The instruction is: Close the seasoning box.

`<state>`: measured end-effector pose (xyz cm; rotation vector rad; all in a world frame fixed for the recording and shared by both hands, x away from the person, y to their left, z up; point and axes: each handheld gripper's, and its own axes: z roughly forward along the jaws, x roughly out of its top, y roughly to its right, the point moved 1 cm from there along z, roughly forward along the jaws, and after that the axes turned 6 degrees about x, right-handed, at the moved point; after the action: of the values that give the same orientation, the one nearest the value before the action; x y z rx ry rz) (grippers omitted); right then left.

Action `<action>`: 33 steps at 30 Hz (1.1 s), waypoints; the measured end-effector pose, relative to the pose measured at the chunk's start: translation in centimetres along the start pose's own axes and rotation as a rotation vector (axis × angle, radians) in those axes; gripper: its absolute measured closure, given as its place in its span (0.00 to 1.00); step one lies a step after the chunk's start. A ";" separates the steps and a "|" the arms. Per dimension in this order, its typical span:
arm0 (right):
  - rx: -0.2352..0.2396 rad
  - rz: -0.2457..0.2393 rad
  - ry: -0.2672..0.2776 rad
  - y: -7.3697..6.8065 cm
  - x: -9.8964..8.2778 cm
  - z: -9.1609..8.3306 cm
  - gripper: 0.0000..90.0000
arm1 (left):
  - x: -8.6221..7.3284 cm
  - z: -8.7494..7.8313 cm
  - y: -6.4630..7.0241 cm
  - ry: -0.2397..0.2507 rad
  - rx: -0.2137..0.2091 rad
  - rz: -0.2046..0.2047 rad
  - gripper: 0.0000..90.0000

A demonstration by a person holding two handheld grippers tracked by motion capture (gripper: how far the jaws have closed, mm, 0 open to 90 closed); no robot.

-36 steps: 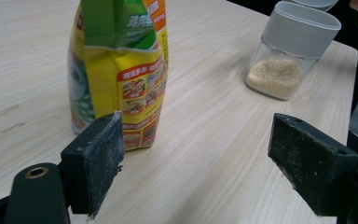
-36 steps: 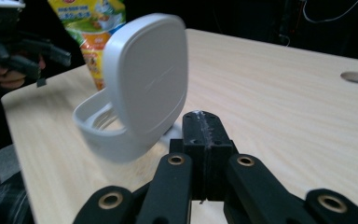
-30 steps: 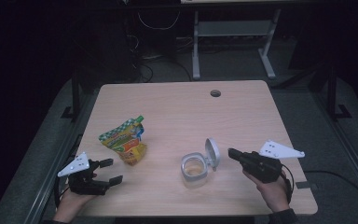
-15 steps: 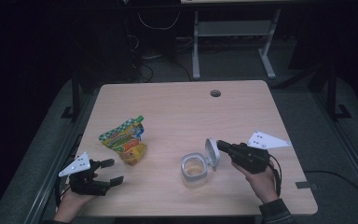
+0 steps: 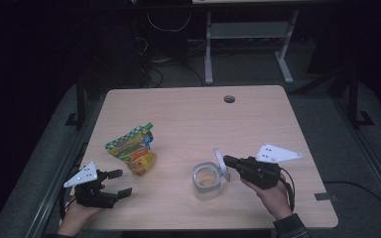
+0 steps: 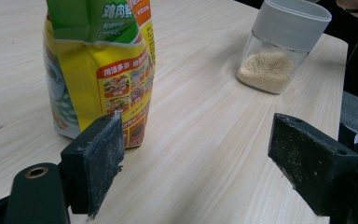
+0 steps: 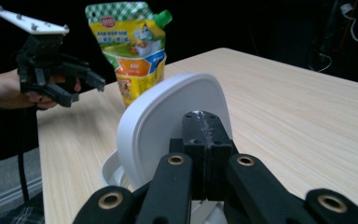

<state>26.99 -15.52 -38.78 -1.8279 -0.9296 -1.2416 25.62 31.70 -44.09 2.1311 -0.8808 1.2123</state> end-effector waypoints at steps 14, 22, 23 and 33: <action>0.007 -0.004 -0.018 0.1 -0.5 0.3 0.98 | -0.1 0.3 0.1 -0.019 -0.002 0.013 0.20; -0.127 0.052 -0.042 2.5 -2.0 -1.0 0.76 | -0.2 0.4 0.0 -0.030 0.007 0.020 0.20; -0.139 0.055 -0.041 2.8 -2.1 -1.2 0.74 | -0.2 0.4 0.1 -0.032 0.009 0.022 0.20; -0.322 0.105 -0.084 5.2 -5.3 -3.9 0.43 | -0.4 0.6 0.0 -0.066 0.048 0.045 0.21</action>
<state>28.44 -22.21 -43.64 -2.1638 -0.6965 -1.3156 25.79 31.37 -44.71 2.2113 -0.9416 1.2031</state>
